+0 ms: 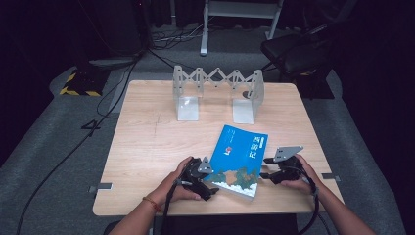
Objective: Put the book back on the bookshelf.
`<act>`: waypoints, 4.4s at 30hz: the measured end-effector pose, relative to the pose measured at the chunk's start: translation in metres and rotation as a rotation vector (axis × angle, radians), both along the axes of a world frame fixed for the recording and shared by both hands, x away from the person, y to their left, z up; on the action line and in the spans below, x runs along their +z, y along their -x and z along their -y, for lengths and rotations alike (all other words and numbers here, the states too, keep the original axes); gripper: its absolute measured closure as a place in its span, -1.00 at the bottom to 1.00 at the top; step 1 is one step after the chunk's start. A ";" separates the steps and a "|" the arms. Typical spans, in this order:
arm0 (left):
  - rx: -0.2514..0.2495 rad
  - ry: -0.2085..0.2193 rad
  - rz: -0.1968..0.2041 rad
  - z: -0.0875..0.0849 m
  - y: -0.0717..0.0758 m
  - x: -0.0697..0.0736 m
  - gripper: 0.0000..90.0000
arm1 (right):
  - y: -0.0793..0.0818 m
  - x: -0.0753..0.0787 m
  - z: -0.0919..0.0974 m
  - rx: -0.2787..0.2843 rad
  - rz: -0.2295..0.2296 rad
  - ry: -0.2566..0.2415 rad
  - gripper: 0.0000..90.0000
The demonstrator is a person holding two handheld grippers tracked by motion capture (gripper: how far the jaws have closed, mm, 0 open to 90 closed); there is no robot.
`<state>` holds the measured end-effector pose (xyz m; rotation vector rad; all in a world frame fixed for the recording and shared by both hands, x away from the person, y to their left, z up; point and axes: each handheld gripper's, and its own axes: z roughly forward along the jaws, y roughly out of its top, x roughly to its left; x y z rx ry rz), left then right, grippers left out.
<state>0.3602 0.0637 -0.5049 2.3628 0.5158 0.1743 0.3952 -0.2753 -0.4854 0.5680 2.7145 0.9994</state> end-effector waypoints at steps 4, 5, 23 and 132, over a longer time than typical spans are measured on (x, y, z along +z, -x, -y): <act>0.000 0.000 0.000 0.000 0.000 0.000 -0.95 | 0.002 -0.001 -0.001 0.006 -0.008 0.003 -0.17; 0.000 0.000 0.000 0.000 0.000 0.000 -0.95 | 0.002 -0.002 -0.002 0.013 -0.019 -0.002 -0.18; 0.002 -0.002 -0.003 0.000 0.001 0.000 -0.95 | 0.005 0.004 0.001 0.024 -0.011 -0.070 -0.13; 0.036 0.015 0.173 0.010 0.021 0.063 -0.01 | 0.000 0.019 -0.058 0.110 0.416 0.087 0.28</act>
